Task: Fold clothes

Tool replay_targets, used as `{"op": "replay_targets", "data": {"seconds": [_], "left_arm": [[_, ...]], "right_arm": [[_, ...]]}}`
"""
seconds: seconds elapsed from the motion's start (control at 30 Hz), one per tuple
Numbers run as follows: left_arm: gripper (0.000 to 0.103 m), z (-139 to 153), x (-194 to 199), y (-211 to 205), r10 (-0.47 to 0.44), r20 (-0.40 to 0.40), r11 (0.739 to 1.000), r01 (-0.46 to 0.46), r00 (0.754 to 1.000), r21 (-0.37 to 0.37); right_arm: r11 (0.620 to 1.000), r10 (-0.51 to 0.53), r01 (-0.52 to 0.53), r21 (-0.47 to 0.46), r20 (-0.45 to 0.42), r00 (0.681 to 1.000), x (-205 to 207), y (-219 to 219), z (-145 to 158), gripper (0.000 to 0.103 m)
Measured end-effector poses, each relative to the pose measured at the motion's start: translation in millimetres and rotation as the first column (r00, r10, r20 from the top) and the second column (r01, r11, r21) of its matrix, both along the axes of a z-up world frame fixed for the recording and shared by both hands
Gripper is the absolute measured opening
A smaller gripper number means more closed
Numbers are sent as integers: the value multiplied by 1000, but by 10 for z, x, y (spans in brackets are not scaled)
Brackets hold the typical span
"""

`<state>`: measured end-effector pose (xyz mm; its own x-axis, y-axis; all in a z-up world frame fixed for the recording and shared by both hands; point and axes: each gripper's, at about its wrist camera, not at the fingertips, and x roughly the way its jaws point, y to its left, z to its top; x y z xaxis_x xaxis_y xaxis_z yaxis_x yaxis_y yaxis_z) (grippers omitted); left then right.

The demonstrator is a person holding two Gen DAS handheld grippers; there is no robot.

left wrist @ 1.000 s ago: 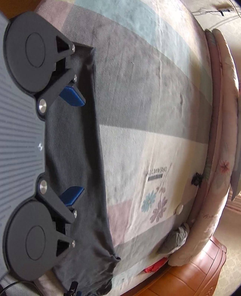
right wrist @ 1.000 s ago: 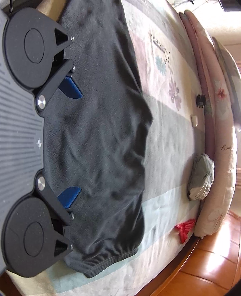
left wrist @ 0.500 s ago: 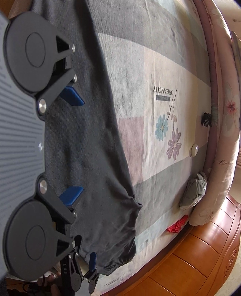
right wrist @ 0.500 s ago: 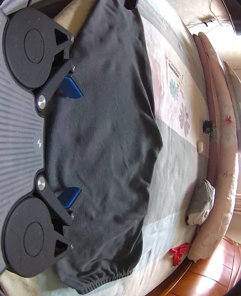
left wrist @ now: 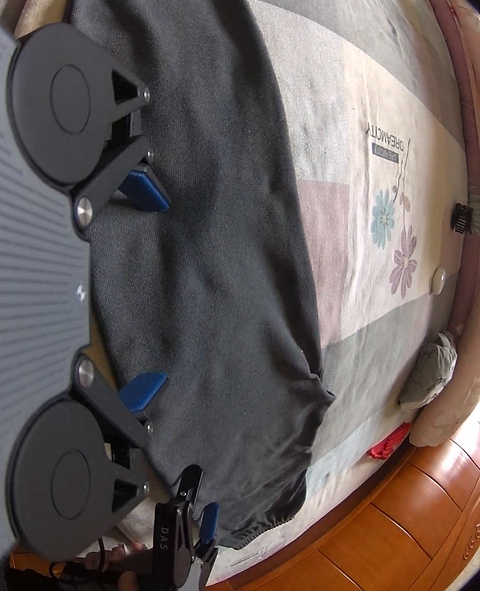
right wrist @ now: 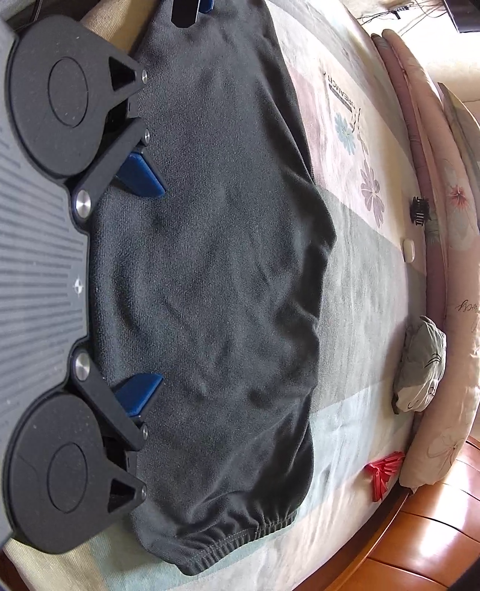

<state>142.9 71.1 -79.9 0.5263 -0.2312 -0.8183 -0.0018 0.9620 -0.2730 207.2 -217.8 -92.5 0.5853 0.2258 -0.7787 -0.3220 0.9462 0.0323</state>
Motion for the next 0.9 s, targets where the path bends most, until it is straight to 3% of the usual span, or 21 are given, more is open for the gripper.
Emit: {"op": "replay_targets", "data": {"seconds": [0.17, 0.27, 0.47, 0.6, 0.7, 0.8, 0.9], "left_arm": [[95, 206, -90, 202, 38, 40, 999, -39, 998, 21], [95, 375, -218, 527, 107, 89, 994, -109, 990, 20], [95, 673, -569, 1334, 284, 176, 958, -285, 942, -24], [96, 752, -925, 1986, 448, 205, 894, -433, 870, -115], [96, 660, -1209, 2442, 571, 179, 814, -525, 801, -248], [95, 411, -1387, 2688, 642, 115, 735, -566, 758, -374], [96, 116, -1492, 2799, 677, 40, 662, -584, 735, -470]], "right_arm": [[1000, -5, 5, -7, 0, 1000, -2, 21, 3, 103], [1000, -9, 9, -6, -2, 1000, -20, 15, 18, 103], [998, 10, -11, 57, 16, 1000, -108, 37, 129, 103], [991, 62, -69, 114, 61, 996, -167, 165, 282, 103], [982, 101, -112, 154, 77, 992, -194, 285, 367, 103], [972, 138, -152, 182, 85, 987, -217, 432, 427, 103], [970, 163, -175, 167, 83, 983, -236, 567, 457, 103]]}}
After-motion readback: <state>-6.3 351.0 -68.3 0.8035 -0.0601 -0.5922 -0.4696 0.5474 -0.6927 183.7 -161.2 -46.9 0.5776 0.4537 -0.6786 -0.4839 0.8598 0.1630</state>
